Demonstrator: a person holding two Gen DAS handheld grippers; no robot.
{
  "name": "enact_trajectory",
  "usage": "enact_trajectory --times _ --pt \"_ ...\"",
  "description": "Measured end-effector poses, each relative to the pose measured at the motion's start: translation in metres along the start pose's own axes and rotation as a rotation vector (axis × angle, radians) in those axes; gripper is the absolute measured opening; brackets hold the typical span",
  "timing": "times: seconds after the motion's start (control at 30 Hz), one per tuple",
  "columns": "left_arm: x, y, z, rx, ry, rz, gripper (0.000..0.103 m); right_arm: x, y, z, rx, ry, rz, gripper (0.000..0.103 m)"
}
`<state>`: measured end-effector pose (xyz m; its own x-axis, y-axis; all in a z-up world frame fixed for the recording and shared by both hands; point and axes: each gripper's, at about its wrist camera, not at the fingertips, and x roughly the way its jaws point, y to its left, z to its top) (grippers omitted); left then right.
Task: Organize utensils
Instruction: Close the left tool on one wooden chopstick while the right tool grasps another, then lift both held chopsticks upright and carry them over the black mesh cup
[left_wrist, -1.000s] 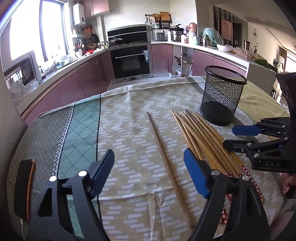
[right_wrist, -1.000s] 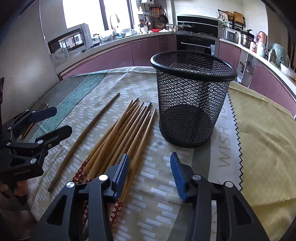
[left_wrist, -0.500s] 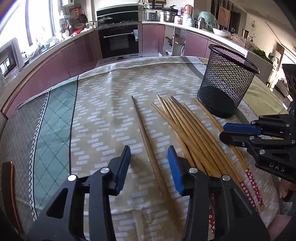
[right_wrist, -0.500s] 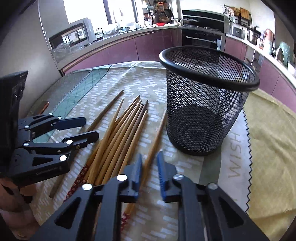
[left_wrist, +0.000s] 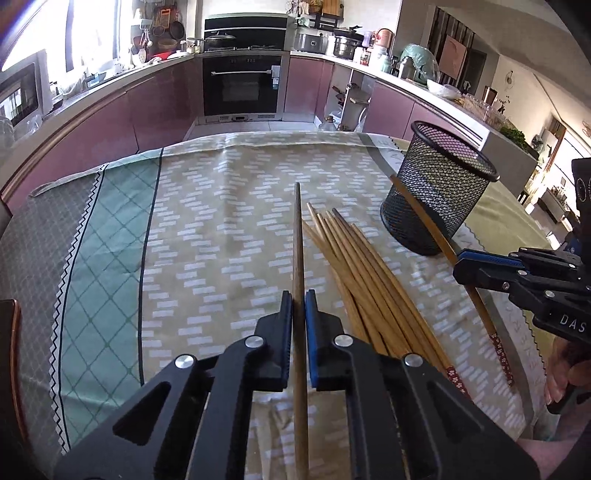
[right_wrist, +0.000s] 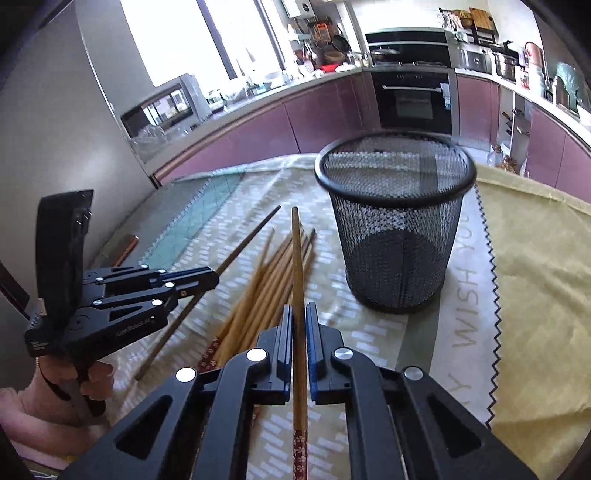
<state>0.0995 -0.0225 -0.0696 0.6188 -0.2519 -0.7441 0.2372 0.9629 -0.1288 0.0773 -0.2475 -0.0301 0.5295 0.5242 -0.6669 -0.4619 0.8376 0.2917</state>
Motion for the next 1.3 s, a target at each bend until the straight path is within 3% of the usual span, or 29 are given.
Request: enact_trajectory --times 0.3,0.63,0.9,1.3 --pt "-0.050 0.000 0.016 -0.009 -0.104 -0.132 0.008 -0.053 -0.005 0.014 -0.001 -0.159 0.069 0.006" --pt "-0.107 -0.012 0.036 0.016 -0.231 -0.239 0.008 -0.086 -0.009 0.032 -0.012 -0.272 0.102 0.006" --pt "-0.127 -0.022 0.066 0.011 -0.320 -0.267 0.008 -0.105 -0.012 0.052 -0.048 -0.332 0.092 0.006" --pt "-0.130 -0.067 0.136 0.075 -0.422 -0.279 0.008 -0.136 -0.031 0.096 -0.080 -0.426 0.017 0.006"
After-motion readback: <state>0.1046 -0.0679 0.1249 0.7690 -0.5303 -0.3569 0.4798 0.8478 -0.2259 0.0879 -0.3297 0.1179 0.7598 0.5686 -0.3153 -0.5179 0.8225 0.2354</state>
